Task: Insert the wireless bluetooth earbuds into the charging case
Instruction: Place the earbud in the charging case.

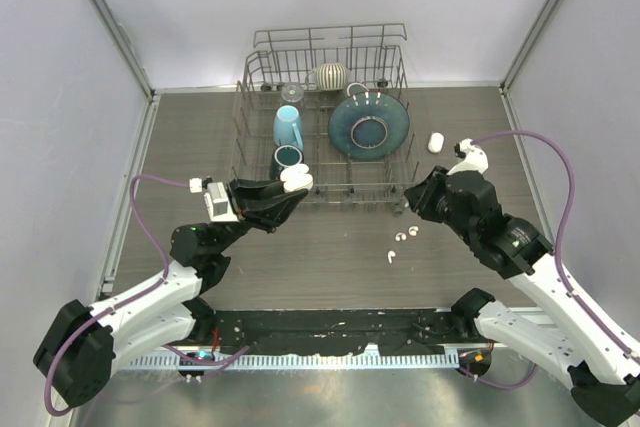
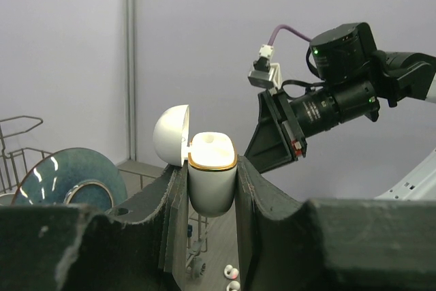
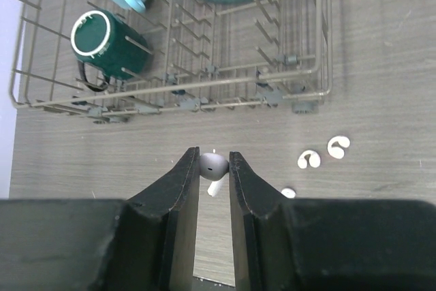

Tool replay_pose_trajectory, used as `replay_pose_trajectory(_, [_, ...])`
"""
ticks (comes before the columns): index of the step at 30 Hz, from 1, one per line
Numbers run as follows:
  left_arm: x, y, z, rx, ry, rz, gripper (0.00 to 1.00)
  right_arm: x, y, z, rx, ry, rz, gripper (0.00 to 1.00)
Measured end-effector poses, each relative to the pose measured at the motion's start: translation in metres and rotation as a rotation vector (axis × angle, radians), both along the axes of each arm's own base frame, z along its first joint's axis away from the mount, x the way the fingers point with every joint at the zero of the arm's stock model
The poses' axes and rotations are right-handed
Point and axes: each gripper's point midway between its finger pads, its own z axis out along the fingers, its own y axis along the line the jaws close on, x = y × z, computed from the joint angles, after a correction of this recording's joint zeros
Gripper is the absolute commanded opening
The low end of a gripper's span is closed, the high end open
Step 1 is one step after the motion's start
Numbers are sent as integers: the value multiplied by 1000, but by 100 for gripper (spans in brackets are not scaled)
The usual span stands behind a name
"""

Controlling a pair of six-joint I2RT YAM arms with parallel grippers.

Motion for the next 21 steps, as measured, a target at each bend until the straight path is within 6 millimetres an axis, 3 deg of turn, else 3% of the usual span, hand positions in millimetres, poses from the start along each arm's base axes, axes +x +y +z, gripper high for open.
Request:
replay_pose_trajectory(10, [2,-2,-3,9,8,-5,0,14,2,53,-70,-158,11,1])
replay_pose_trajectory(21, [5,-5,-9,18,30,-9,0,19,16,68,-192,-259,24,1])
